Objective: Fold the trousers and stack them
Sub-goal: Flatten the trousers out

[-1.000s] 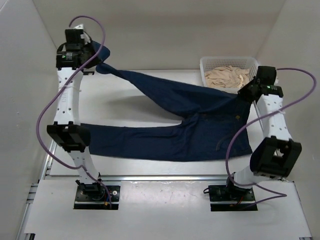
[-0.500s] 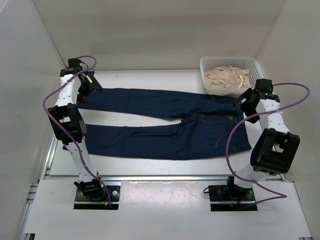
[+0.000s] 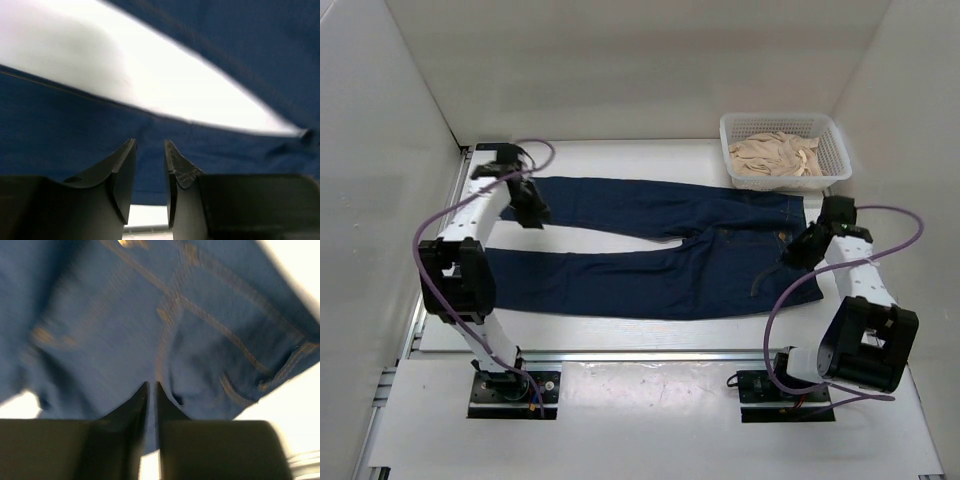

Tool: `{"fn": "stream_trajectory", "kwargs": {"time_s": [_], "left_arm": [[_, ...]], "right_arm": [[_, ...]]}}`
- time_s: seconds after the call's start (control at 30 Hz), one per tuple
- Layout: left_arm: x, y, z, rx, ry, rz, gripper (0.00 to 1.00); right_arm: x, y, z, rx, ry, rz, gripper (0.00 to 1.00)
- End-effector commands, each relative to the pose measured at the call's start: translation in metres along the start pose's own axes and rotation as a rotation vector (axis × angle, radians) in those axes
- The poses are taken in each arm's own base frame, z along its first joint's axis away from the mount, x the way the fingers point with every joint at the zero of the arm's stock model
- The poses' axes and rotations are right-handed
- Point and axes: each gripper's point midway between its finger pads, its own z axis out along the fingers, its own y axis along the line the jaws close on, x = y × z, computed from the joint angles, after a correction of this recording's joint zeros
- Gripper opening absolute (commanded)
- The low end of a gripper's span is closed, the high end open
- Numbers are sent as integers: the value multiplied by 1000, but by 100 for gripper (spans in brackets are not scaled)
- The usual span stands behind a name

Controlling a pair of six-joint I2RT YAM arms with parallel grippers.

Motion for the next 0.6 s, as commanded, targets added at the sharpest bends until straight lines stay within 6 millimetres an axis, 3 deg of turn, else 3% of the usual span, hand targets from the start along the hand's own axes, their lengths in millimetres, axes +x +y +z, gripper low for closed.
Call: {"fn": "stream_trajectory", "kwargs": {"time_s": [0.0,0.13,0.17,0.2,0.27,0.37,0.43,0.5,0.57], "left_arm": [[49,-32,8,84,72,37,40],[70,-13,40,-8,126,32,40],[73,-11,45,-17,142,30,38],[75,-9,49,-23,154,43,38],[81,-3,61,-43,190,51,38],[84,0,61,-33,207,46,38],[77,7,55,-33,186,19,38],[66,11,45,-22,149,9,40],[43,12,35,1,94,3,40]], "right_arm": [[42,3,9,-106,146,-49,23],[49,14,23,-115,213,-142,30],[56,15,27,-111,234,-166,36],[60,15,31,-103,252,-171,55],[81,9,43,-61,329,-154,61],[121,-21,55,81,453,-94,61],[145,-37,51,167,515,-55,61],[166,-31,41,141,557,-43,60],[192,-25,33,146,597,-67,60]]}}
